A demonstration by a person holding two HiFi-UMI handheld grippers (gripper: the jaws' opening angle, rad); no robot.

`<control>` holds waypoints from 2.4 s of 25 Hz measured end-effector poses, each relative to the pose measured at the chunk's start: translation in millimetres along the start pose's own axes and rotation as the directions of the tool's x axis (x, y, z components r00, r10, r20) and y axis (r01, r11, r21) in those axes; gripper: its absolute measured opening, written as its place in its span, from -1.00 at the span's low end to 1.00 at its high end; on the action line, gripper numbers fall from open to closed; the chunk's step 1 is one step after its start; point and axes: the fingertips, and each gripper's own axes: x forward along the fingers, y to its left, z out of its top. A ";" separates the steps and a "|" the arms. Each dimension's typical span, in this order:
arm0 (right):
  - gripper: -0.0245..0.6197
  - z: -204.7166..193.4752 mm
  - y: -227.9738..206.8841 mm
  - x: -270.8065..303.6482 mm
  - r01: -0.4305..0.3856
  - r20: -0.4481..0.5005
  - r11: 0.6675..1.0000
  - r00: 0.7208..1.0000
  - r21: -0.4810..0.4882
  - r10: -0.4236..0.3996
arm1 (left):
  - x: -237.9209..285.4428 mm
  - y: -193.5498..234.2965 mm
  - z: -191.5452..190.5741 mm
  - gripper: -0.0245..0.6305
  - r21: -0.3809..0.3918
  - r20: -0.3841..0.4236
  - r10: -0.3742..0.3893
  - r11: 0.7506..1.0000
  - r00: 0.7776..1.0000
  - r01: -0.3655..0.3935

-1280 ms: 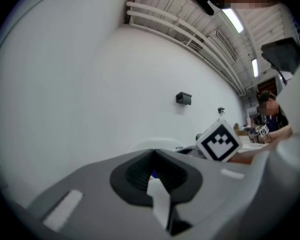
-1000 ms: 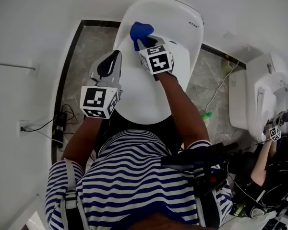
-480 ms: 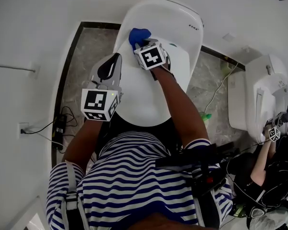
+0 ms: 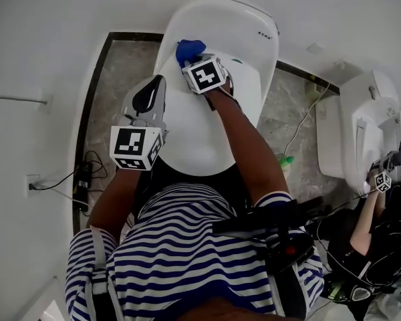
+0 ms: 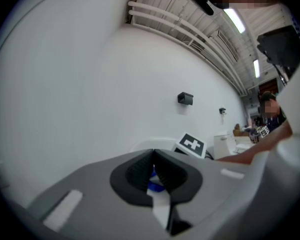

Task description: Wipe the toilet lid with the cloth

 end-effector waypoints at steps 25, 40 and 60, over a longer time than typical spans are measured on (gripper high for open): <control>-0.72 -125.3 -139.5 -75.8 0.189 -0.056 0.945 0.982 0.268 -0.181 | 17.6 -27.3 -8.7 -0.92 0.007 0.008 -0.063 0.998 0.998 0.063; -0.72 -142.0 -160.3 -92.6 0.238 -0.056 0.925 0.971 0.298 -0.231 | 15.9 -34.9 -7.2 -0.92 0.012 0.013 -0.072 0.997 0.997 0.072; -0.72 26.2 14.6 -45.0 -0.040 0.148 0.999 0.988 0.021 0.036 | -4.3 -7.1 2.5 -0.92 0.007 0.005 0.001 1.000 1.000 -0.001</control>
